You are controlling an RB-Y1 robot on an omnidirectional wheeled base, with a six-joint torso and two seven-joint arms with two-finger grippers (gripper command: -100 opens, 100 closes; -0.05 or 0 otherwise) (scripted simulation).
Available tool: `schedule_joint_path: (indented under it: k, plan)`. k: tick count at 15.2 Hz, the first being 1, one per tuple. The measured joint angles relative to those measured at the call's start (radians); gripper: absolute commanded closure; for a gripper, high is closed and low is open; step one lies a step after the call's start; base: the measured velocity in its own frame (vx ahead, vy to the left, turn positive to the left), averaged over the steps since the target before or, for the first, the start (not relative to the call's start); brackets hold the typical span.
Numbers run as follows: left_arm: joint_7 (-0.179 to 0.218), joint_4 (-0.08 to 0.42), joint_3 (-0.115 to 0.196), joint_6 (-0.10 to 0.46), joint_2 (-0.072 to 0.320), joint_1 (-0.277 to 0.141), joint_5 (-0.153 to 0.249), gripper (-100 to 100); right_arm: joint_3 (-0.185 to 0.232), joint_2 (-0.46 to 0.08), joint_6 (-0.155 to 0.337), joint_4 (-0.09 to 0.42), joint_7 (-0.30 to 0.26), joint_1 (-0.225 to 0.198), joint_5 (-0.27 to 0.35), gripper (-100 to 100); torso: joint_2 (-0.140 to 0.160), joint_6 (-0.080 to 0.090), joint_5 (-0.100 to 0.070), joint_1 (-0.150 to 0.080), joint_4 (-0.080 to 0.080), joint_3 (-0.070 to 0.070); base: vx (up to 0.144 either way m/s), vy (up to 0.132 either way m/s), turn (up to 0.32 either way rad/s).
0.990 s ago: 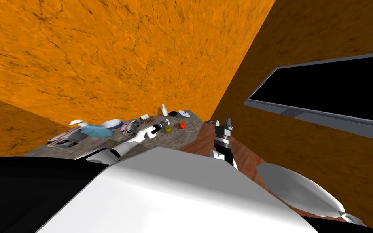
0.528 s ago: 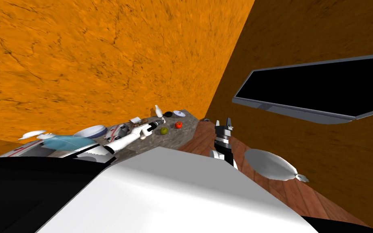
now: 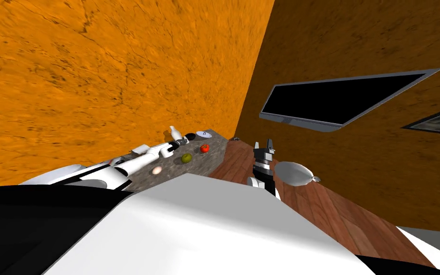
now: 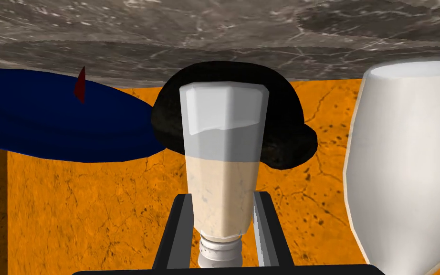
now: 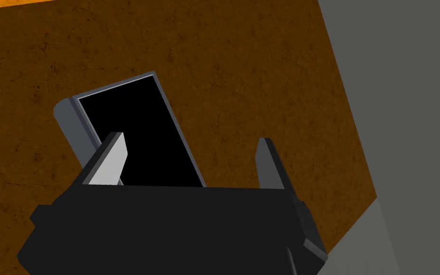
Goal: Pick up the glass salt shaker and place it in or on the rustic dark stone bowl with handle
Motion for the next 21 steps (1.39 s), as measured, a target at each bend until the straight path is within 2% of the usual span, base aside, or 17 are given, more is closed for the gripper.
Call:
schedule_joint_path:
  k: [4, 7, 8, 11, 12, 16, 17, 21]
  plan:
    - [0.036, 0.014, -0.006, 0.033, 0.076, 0.002, 0.052, 100, 0.0, 0.0, 0.0, 0.0, 0.0, 0.0, 0.0, 0, 0.0, 0.002, 0.0, 0.0, 0.0, 0.0, -0.01, 0.031, -0.288]
    - [0.05, 0.063, -0.008, 0.034, 0.1, -0.015, 0.071, 100, 0.0, 0.0, 0.0, 0.0, 0.0, 0.0, 0.0, 0, -0.002, 0.002, 0.001, 0.001, -0.001, -0.002, -0.006, 0.025, -0.244]
    - [0.057, 0.064, -0.008, 0.041, 0.115, -0.012, 0.082, 100, 0.0, 0.0, 0.0, 0.0, 0.0, 0.0, 0.0, 0, -0.003, 0.003, 0.001, 0.001, -0.001, -0.002, -0.006, 0.026, -0.166]
    - [0.074, 0.108, -0.025, 0.045, 0.152, -0.035, 0.113, 100, 0.0, 0.0, 0.0, 0.0, 0.0, 0.0, 0.0, 0, -0.007, 0.004, 0.002, 0.004, -0.002, -0.005, -0.009, 0.03, -0.262]
    - [0.084, 0.097, -0.022, 0.06, 0.175, -0.024, 0.127, 100, 0.0, 0.0, 0.0, 0.0, 0.0, 0.0, 0.0, 0, -0.008, 0.005, 0.003, 0.005, -0.003, -0.005, -0.01, 0.04, -0.198]
    - [0.1, 0.15, -0.028, 0.067, 0.201, -0.044, 0.149, 100, 0.0, 0.0, 0.0, 0.0, 0.0, 0.0, 0.0, 0, -0.01, 0.005, 0.004, 0.007, -0.004, -0.007, -0.011, 0.028, -0.173]
    - [0.102, 0.153, -0.027, 0.068, 0.205, -0.045, 0.151, -100, 0.0, 0.0, 0.0, 0.0, 0.0, 0.0, 0.0, 0, -0.011, 0.004, 0.005, 0.007, -0.004, -0.008, -0.003, 0.012, -0.01]
    - [0.102, 0.152, -0.027, 0.068, 0.205, -0.045, 0.151, -100, 0.0, 0.0, 0.0, 0.0, 0.0, 0.0, 0.0, 0, -0.012, 0.003, 0.005, 0.006, -0.005, -0.008, 0.0, 0.0, 0.0]
